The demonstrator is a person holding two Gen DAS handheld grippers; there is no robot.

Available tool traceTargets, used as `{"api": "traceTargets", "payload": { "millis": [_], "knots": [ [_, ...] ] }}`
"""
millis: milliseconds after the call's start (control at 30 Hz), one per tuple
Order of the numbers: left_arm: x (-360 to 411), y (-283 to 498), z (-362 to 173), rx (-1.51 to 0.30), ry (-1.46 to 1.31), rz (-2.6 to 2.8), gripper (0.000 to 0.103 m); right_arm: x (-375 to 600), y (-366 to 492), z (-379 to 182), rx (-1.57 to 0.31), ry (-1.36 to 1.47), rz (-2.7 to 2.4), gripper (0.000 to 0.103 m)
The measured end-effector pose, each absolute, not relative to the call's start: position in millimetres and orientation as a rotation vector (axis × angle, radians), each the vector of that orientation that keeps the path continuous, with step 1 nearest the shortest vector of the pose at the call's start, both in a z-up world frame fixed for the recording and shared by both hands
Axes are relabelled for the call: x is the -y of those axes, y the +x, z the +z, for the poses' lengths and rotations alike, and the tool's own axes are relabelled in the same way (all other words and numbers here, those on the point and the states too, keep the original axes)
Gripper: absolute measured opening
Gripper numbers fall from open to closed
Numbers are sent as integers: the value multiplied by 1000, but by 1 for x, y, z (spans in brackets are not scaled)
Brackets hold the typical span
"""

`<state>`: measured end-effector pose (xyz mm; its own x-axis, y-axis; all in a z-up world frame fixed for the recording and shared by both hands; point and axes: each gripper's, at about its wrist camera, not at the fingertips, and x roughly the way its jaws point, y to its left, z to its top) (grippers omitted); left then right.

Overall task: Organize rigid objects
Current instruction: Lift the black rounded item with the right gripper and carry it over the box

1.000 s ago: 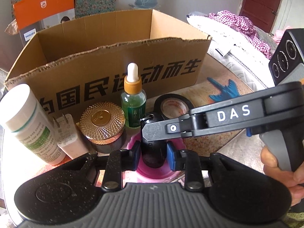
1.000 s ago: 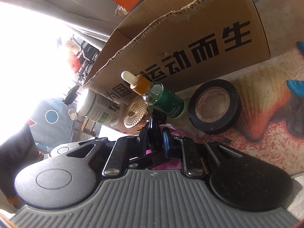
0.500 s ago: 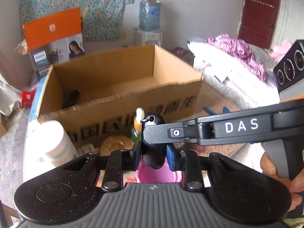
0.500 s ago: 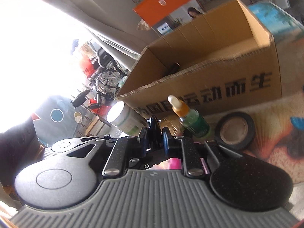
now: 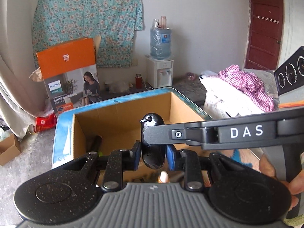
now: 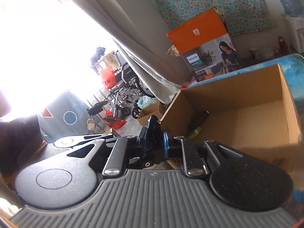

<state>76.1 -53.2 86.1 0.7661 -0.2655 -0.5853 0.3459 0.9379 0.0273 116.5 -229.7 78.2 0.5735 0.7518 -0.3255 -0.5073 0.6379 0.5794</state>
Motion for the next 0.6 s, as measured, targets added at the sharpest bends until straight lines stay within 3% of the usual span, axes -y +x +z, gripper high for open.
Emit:
{"api": "traceTargets", "payload": {
  "millis": [300, 600],
  "knots": [
    [32, 151, 93, -716, 90, -293, 29, 215, 209, 95, -740, 485, 819, 15],
    [21, 213, 44, -944, 76, -228, 30, 179, 296, 35, -1059, 537, 812, 15]
  ]
}}
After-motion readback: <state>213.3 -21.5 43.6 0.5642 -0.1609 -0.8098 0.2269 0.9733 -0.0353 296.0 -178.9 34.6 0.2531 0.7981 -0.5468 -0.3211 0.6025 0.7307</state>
